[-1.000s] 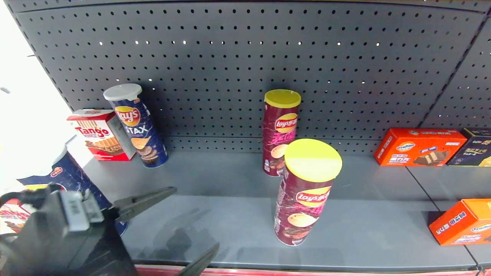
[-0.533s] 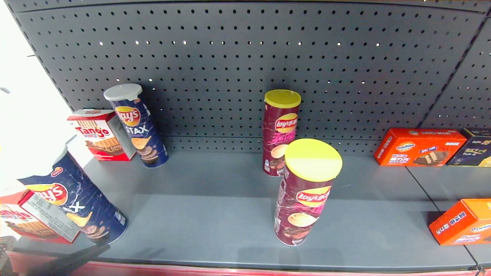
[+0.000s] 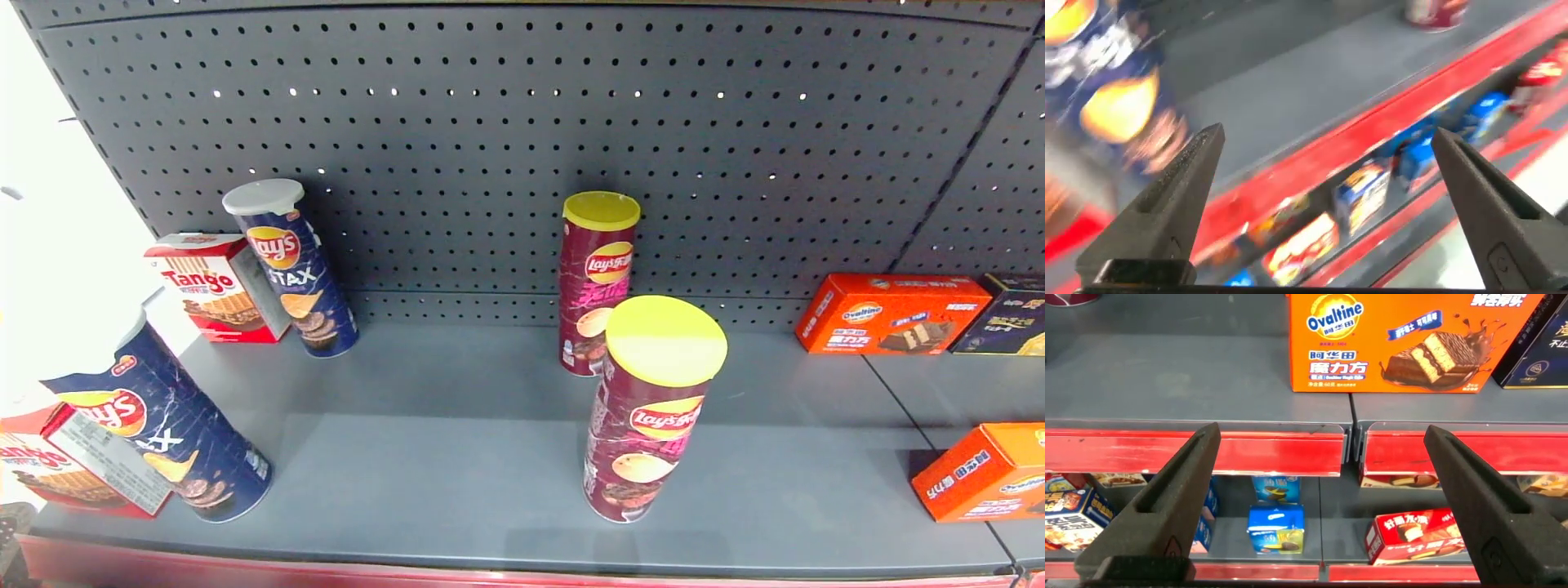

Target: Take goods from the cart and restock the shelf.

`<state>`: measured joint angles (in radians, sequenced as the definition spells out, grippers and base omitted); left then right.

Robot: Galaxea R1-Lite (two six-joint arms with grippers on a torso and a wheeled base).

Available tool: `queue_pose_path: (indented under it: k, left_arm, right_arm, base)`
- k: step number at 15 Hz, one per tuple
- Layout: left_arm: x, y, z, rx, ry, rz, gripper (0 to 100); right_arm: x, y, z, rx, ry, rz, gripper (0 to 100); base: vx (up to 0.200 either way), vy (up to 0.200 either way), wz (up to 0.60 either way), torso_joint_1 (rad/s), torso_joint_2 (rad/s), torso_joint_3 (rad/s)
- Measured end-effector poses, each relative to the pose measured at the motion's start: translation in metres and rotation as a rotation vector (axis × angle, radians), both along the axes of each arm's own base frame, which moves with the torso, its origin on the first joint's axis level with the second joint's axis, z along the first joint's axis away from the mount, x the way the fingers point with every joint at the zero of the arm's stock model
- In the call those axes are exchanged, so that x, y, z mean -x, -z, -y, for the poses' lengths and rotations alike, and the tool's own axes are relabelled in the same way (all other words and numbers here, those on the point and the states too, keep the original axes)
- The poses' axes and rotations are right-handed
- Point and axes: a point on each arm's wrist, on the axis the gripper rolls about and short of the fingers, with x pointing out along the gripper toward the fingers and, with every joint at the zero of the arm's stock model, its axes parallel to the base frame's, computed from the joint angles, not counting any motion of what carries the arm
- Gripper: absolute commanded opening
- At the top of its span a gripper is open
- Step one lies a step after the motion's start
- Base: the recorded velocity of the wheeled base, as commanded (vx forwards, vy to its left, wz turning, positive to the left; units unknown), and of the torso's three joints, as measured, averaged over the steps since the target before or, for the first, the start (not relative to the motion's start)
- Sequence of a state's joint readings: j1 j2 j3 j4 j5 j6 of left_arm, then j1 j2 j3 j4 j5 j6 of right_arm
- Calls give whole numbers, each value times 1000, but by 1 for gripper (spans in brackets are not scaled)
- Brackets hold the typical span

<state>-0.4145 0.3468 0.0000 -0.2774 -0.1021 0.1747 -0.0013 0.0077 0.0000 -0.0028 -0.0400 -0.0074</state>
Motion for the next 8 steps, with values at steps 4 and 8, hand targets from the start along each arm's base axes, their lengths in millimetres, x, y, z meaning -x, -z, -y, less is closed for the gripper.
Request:
queue_pose_path:
  k: [4, 8]
  left_arm:
    - [16, 18, -5, 9, -228, -28, 100]
    - [23, 22, -4, 60, -342, 13, 100]
  right_arm:
    - [0, 0, 0, 0, 0, 0, 100]
    - [0, 0, 0, 0, -1, 0, 100]
  base:
    - [0, 0, 0, 0, 0, 0]
    - [0, 0, 0, 0, 0, 0]
